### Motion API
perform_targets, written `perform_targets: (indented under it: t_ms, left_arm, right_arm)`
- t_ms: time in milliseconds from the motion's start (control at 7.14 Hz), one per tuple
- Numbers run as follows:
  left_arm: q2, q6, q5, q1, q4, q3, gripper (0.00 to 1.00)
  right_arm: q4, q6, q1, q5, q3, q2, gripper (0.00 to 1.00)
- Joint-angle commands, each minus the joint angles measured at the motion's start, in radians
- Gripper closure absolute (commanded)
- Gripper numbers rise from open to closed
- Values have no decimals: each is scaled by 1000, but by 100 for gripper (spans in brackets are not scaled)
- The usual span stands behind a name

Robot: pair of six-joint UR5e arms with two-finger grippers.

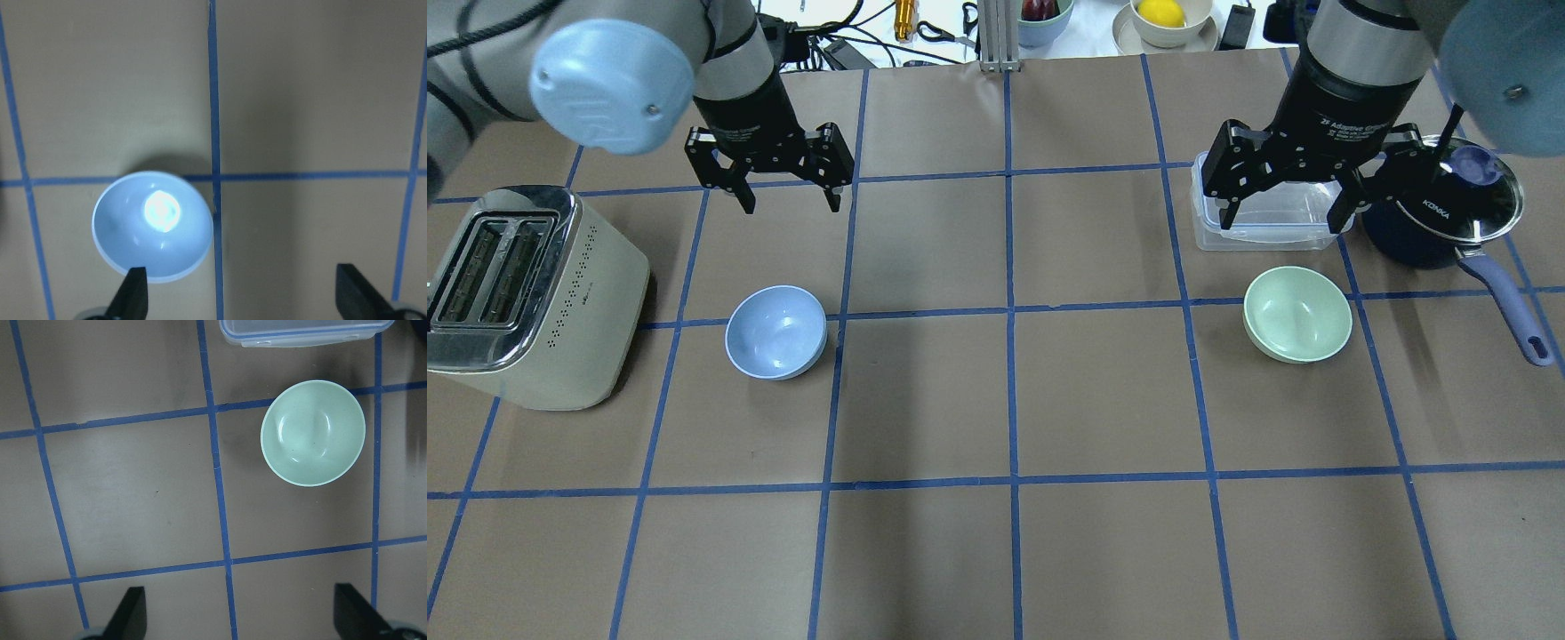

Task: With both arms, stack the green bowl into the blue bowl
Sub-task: 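Move the left gripper toward the light blue bowl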

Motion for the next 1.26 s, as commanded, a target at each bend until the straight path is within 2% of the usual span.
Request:
perform_targets:
  t_ms: [0, 420, 560, 840, 980, 1120]
  left_arm:
    - [73, 18, -7, 11, -14, -5, 0]
    - [42, 24, -4, 9, 116, -69, 0]
    - [34, 27, -1, 12, 179, -156, 0]
    - [3, 33, 0, 18, 498, -410, 0]
    - [-30, 31, 3, 20, 595, -484, 0]
    - [-73, 27, 43, 20, 627, -505, 0]
  right_arm:
    - [-6, -8, -2, -5, 0, 2, 0]
    - [-6, -17, -3, -2, -2, 2, 0]
    - [-7, -17, -3, 4, -2, 3, 0]
    - [-18, -50, -12, 10, -2, 11, 0]
    - [-53, -113, -58, 9, -2, 32, 0]
    - [-52, -182, -149, 12, -2, 72, 0]
